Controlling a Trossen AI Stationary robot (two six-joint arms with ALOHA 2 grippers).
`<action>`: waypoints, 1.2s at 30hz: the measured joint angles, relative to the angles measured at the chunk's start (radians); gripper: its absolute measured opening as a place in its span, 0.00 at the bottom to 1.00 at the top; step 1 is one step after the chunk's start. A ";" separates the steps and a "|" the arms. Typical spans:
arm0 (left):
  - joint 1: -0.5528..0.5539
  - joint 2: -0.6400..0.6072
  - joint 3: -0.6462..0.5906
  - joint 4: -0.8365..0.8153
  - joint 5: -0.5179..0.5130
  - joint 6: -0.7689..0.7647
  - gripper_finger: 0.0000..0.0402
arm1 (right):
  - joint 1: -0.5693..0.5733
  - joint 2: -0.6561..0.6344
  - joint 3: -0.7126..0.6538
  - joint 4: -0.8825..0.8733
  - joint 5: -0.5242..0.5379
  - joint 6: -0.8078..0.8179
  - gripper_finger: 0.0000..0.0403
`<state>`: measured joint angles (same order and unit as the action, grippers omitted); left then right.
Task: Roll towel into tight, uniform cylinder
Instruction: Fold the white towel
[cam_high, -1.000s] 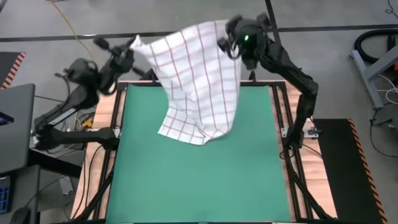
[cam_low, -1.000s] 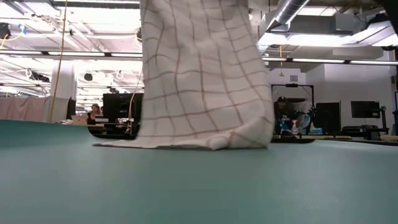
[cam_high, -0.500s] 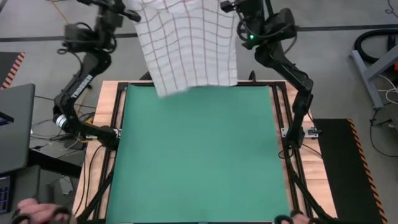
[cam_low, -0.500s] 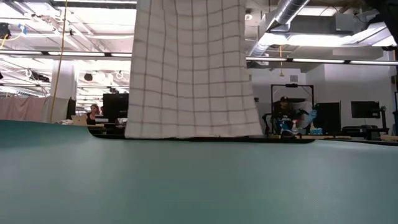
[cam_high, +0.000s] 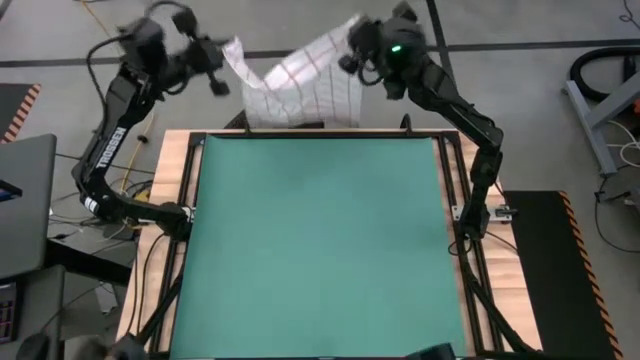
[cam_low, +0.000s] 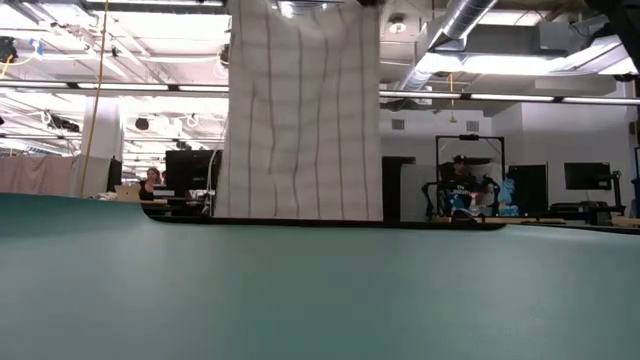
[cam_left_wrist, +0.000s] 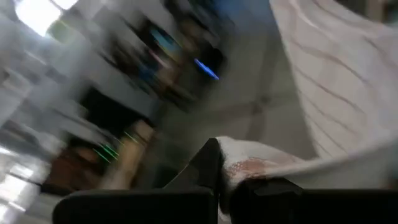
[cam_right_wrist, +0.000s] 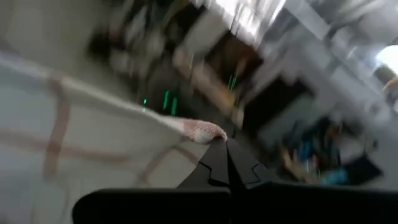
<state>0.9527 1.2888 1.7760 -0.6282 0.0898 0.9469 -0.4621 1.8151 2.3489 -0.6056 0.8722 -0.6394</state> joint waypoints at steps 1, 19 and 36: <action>0.000 0.000 0.000 -0.074 -0.014 -0.014 0.00 | 0.005 0.001 0.000 -0.110 0.026 0.056 0.00; -0.101 -0.195 -0.201 -0.506 0.070 -0.368 0.00 | 0.317 -0.030 -0.061 -0.960 0.032 0.935 0.00; -0.596 -0.588 -0.775 -0.445 -0.053 -0.892 0.00 | 0.781 -0.030 -0.448 -0.965 0.121 1.642 0.00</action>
<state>0.3566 0.7012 1.0005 -1.0736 0.0370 0.0552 0.3194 1.7855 1.9014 -1.5708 0.9934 1.0024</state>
